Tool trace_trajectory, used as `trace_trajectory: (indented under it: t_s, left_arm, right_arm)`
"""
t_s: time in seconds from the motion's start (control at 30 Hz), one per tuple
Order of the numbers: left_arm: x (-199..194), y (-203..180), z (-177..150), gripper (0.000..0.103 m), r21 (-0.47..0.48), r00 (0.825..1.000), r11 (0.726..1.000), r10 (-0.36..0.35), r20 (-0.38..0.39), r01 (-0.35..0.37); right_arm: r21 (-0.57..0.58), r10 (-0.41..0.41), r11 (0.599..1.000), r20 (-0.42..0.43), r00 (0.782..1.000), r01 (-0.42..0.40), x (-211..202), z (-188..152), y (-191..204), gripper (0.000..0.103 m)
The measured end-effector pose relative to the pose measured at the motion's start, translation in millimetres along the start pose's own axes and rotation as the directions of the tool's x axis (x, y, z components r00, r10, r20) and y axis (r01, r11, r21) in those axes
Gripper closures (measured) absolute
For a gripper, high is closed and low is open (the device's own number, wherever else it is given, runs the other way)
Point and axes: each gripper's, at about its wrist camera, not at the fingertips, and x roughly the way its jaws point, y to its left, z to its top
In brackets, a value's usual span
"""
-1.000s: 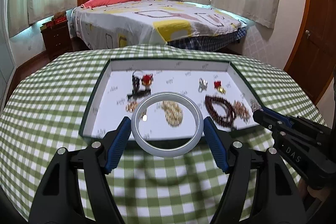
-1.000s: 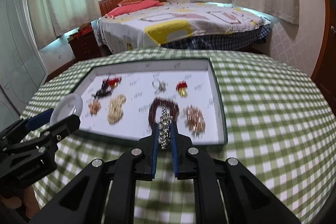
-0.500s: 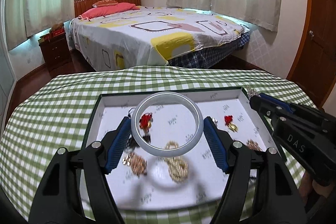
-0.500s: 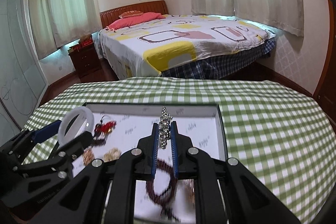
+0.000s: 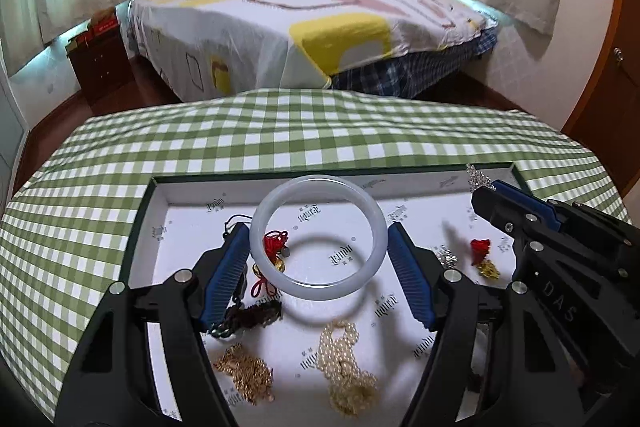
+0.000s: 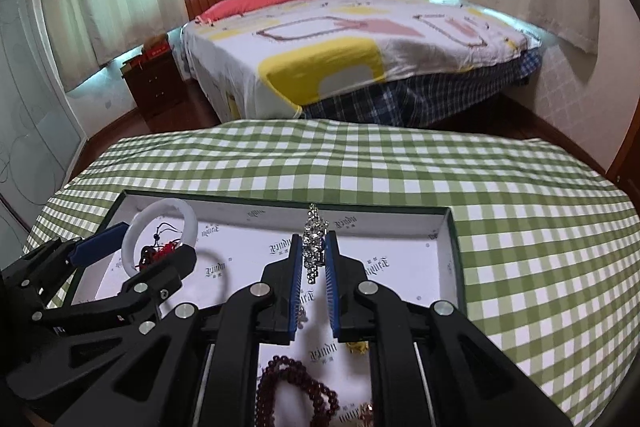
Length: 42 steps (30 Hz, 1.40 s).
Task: Organize jewelry
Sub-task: 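Carry the bangle and brooch over the green box with both tools, then open the right tool to drop the brooch while the left releases the bangle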
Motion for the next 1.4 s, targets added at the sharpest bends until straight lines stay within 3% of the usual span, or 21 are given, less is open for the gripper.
trace_trajectory:
  t_s: [0.4,1.0,1.1,1.4]
  left_arm:
    - [31,-4,3,0.034,0.017,0.994,1.000,0.008,-0.111,-0.006]
    - [46,-6,1,0.034,0.060,0.989,0.998,0.032,-0.143,-0.024]
    - [46,-8,0,0.034,0.070,0.989,0.997,0.036,-0.144,-0.026]
    - [42,-8,-2,0.033,0.085,0.990,0.995,0.059,-0.132,-0.048]
  right_arm:
    - [0.002,-0.027,1.000,-0.130,0.991,0.028,31,5,-6,0.091]
    - [-0.017,-0.042,0.999,-0.195,0.980,0.040,43,2,-7,0.091]
    - [-0.024,-0.045,0.999,-0.192,0.980,0.042,43,1,-6,0.088]
    - [-0.023,-0.082,0.997,-0.167,0.983,0.079,36,-1,-14,0.065]
